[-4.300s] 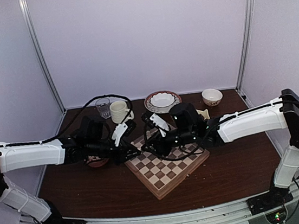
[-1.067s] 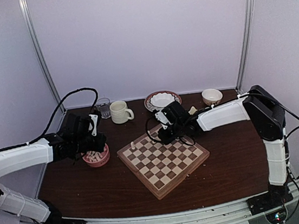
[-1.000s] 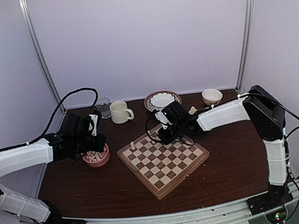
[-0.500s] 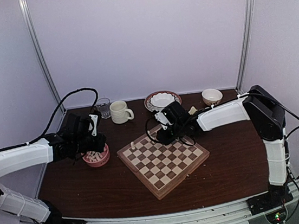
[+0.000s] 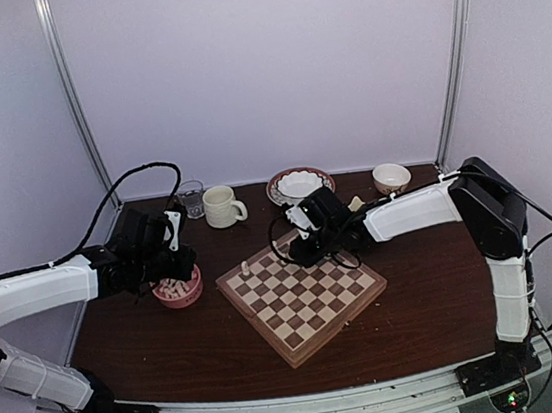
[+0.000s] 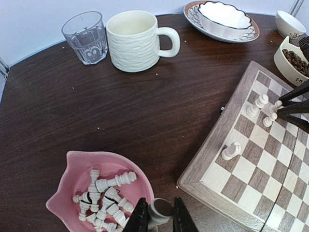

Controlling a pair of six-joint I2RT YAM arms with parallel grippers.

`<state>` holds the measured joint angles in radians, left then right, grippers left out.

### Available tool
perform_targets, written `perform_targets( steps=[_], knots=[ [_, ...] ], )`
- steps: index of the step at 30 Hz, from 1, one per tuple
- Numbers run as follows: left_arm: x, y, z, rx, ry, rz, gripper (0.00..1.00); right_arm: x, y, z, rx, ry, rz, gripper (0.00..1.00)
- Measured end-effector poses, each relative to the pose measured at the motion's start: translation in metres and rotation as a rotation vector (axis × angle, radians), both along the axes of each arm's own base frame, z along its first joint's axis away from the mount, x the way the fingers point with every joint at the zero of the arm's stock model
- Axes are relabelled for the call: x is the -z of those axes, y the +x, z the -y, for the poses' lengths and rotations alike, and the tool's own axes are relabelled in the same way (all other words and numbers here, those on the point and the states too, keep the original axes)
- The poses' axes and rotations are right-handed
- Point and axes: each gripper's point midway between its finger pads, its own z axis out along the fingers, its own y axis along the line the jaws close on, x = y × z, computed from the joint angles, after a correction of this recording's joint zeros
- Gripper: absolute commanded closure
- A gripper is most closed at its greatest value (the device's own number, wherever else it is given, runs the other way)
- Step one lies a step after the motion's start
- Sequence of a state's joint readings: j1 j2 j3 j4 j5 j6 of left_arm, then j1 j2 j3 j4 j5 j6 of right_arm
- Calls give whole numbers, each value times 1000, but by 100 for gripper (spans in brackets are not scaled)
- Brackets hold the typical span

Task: Set up the chess pieces on the board
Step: Place the pawn at c2, then adjust the pawn at c2.

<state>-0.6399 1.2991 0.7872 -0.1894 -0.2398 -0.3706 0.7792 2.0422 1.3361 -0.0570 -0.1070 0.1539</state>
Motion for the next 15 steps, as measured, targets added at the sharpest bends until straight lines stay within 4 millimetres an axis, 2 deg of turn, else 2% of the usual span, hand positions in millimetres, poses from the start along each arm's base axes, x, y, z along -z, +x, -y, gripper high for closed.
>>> perform_targets(
  steps=[5, 15],
  knots=[
    [0, 0, 0, 0, 0, 0, 86, 5, -3, 3, -1, -9, -8, 72],
    [0, 1, -2, -7, -2, -1, 86, 10, -6, 7, -5, -26, -12, 89]
  ],
)
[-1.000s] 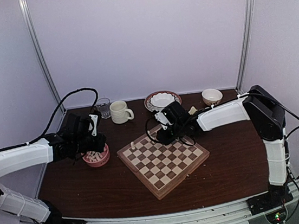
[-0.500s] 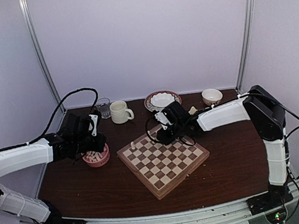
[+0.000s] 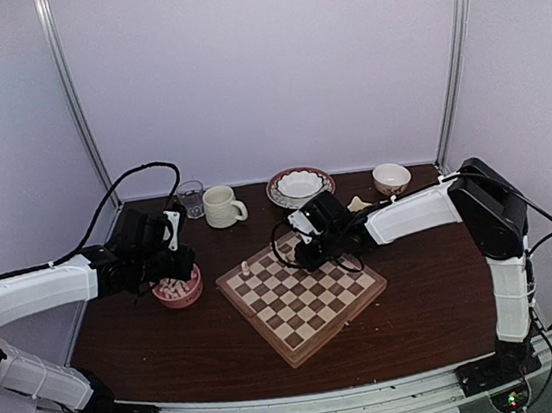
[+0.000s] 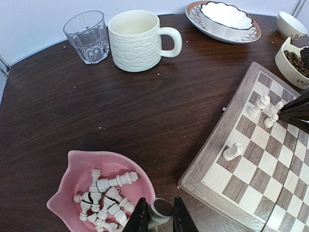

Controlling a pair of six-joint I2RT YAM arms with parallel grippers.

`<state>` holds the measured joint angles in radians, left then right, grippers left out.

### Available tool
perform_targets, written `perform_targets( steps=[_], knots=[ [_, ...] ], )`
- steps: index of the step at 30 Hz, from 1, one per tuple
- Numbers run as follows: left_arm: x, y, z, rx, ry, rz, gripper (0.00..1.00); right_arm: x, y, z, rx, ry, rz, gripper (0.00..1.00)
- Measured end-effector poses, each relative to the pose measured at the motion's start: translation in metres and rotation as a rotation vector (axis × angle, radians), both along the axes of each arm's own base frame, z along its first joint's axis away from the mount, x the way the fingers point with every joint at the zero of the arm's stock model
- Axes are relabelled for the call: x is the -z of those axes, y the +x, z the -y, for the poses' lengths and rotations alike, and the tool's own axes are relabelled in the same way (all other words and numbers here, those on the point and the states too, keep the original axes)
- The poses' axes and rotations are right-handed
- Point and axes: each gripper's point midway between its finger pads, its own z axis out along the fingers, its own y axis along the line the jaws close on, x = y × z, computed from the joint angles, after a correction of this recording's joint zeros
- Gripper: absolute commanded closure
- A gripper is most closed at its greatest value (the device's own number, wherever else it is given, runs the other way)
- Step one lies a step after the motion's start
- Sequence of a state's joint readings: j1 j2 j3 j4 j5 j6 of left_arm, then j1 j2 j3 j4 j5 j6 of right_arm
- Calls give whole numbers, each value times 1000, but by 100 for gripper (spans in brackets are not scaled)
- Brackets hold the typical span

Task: Set up the chess pieces on the board
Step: Adjust the pawn at c2.

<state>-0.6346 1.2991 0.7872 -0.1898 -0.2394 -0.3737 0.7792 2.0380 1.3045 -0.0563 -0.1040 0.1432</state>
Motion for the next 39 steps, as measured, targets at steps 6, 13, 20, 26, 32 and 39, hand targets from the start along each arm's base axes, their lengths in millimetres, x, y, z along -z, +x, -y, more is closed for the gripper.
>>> perform_targets(
  steps=[6, 13, 20, 26, 32, 39],
  knots=[
    [0, 0, 0, 0, 0, 0, 86, 0, 1, 1, 2, -8, 6, 91],
    [0, 0, 0, 0, 0, 0, 86, 1, 3, 4, 14, -20, 14, 92],
    [0, 0, 0, 0, 0, -1, 86, 0, 4, 2, 13, -20, 15, 92],
    [0, 0, 0, 0, 1, -2, 86, 0, 6, 1, 13, -20, 15, 92],
    [1, -1, 0, 0, 2, -3, 86, -1, 8, -1, 13, -17, 18, 92],
    [1, -1, -1, 0, 3, -5, 86, 1, 8, -2, 12, -19, 16, 92]
  ],
)
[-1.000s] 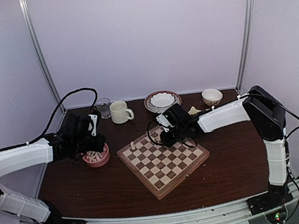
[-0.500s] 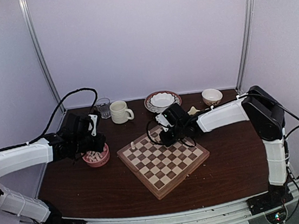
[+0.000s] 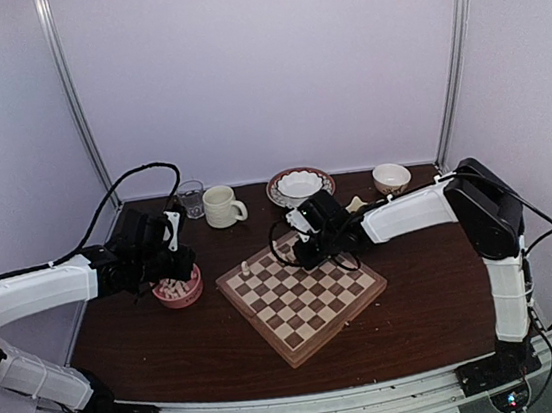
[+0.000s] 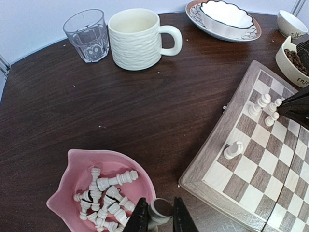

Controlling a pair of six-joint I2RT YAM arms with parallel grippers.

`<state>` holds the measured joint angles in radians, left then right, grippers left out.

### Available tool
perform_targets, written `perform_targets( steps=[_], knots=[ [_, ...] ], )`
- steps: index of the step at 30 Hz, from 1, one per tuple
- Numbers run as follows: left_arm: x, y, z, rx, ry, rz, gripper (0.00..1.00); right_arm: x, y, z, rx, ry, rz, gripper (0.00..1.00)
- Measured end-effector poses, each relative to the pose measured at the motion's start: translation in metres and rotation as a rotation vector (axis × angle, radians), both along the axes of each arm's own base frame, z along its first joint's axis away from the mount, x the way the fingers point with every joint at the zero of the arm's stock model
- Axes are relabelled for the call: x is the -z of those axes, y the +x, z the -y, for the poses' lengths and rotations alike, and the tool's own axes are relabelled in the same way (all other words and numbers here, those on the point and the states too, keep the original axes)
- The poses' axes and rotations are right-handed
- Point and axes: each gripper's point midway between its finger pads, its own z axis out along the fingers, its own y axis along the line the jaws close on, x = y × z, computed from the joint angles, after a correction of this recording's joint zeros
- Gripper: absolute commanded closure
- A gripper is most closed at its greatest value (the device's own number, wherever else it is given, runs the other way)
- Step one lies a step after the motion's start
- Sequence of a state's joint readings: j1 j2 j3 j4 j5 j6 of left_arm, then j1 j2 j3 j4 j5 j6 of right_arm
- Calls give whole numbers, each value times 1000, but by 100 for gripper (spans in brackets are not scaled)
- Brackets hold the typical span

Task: Set up the chess pieces on the board
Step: Adjust the pawn at c2, then pass from the left arm to the right

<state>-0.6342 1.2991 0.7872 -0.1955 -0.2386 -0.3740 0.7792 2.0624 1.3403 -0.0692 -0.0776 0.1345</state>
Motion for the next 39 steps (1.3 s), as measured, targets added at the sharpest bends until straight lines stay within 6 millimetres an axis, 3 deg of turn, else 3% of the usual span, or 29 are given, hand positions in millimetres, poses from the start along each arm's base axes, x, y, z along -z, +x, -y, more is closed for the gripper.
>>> perform_targets(
  steps=[12, 17, 22, 25, 31, 34, 39],
  knots=[
    [1, -2, 4, 18, -18, -12, 86, -1, 1, -1, 0, 4, 5, 85],
    [1, -7, 15, 61, -68, -37, 86, -1, -9, 9, 2, 2, 0, 81],
    [-7, -18, 44, 189, -201, -75, 87, -32, -23, 12, -7, 52, 45, 75],
    [-19, -25, 65, 287, -299, -78, 87, -61, -35, 0, -29, 114, 92, 69],
    [-36, -45, 94, 454, -473, -77, 87, -108, -87, -43, -175, 281, 149, 58],
    [-46, -54, 104, 521, -552, -67, 87, -113, -109, -59, -247, 344, 143, 55],
    [-60, -66, 117, 608, -648, -44, 87, -110, -122, -64, -296, 408, 122, 52]
  ],
)
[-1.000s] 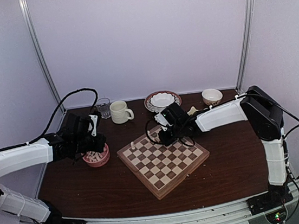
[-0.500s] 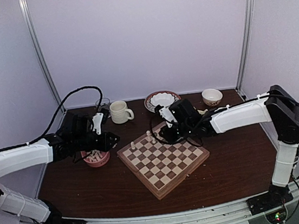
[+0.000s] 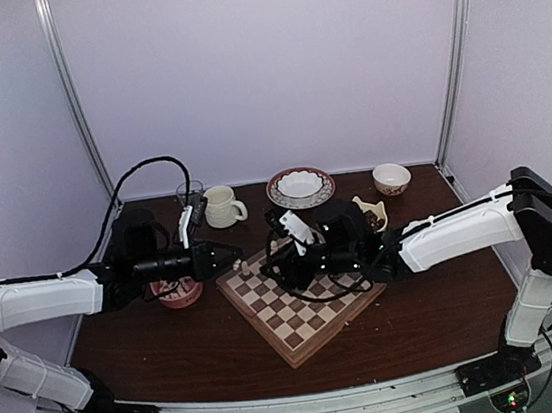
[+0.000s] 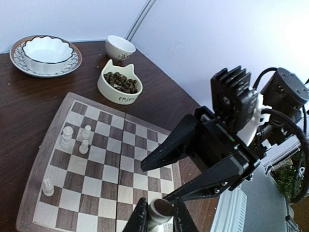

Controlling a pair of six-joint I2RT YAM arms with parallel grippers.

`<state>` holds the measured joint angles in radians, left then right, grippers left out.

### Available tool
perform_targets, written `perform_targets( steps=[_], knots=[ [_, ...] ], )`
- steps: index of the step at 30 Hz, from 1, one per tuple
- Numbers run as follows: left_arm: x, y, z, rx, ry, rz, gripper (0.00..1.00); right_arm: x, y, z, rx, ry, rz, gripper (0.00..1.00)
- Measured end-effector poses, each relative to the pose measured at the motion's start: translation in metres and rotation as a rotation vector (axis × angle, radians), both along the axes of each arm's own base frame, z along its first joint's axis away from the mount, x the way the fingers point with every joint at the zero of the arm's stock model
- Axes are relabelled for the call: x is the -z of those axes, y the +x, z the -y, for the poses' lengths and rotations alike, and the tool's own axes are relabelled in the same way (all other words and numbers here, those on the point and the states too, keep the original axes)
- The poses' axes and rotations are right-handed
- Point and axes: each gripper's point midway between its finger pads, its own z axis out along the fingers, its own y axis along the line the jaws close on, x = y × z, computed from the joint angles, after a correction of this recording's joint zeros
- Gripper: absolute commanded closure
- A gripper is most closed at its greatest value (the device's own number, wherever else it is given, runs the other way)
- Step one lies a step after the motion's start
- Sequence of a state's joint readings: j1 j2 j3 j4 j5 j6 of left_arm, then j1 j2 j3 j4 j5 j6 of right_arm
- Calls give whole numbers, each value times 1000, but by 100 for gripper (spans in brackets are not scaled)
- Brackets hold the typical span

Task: Set up the chess pieces on the board
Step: Pass from the left arm to the right

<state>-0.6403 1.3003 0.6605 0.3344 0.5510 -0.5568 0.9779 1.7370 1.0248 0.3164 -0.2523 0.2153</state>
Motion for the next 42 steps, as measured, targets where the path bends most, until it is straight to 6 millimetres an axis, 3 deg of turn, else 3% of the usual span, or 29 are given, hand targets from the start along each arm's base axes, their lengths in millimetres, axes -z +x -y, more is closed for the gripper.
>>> perform_targets(
  steps=[6, 18, 28, 38, 40, 42],
  knots=[
    [-11, -6, 13, 59, -71, 16, 87, -12, -9, -8, -64, 70, 16, 51],
    [-3, -15, 27, 114, -84, -14, 87, -27, -26, -21, -153, 136, 33, 53],
    [1, -20, 33, 144, -92, -33, 87, -16, -30, -25, -170, 119, 18, 64],
    [5, -21, 35, 152, -90, -49, 86, -16, -30, -25, -168, 118, 15, 90],
    [5, -21, 35, 151, -89, -49, 79, -16, -30, -25, -167, 116, 13, 94],
    [5, -21, 35, 148, -89, -47, 65, -16, -29, -25, -167, 112, 19, 95]
  ],
)
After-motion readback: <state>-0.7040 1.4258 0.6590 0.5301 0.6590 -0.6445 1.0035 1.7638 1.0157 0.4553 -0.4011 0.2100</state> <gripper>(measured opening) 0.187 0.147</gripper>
